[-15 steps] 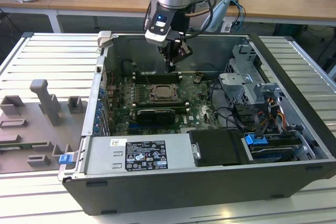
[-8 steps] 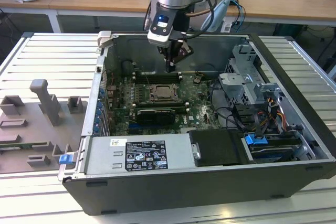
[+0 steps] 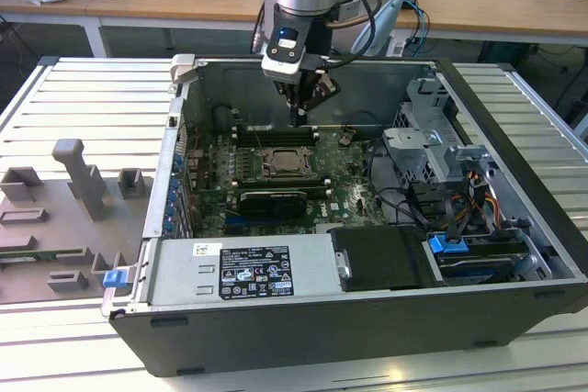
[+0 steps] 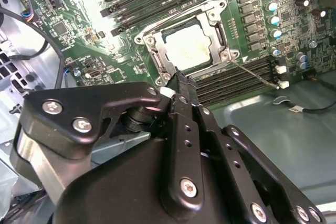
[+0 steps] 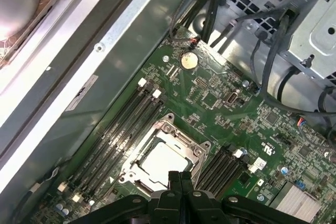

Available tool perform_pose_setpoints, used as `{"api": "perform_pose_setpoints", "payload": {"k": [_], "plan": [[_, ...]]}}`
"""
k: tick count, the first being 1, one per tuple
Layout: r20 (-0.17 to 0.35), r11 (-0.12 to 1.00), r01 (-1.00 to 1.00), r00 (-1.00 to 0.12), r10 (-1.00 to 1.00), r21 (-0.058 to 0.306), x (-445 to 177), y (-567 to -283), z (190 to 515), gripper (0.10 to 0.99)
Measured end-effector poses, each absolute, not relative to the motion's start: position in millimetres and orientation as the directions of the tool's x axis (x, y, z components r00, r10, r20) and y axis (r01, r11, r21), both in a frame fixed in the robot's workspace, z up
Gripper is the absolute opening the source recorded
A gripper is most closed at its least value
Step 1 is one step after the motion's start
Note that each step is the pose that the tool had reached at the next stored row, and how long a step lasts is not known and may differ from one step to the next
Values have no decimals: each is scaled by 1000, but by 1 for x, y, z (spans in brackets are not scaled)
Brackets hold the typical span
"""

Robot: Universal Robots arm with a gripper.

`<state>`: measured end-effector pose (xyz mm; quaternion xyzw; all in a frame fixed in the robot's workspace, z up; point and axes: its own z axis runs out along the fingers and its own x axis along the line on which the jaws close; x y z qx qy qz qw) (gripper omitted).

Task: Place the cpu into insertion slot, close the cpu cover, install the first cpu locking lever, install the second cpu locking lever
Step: 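Install the first cpu locking lever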

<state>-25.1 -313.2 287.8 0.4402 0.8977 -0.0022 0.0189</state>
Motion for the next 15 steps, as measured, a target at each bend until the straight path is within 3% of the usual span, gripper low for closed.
{"api": "perform_pose_setpoints", "payload": {"k": [15], "plan": [[-36, 693, 721, -692, 721, 13, -25, -313, 288, 106]]}}
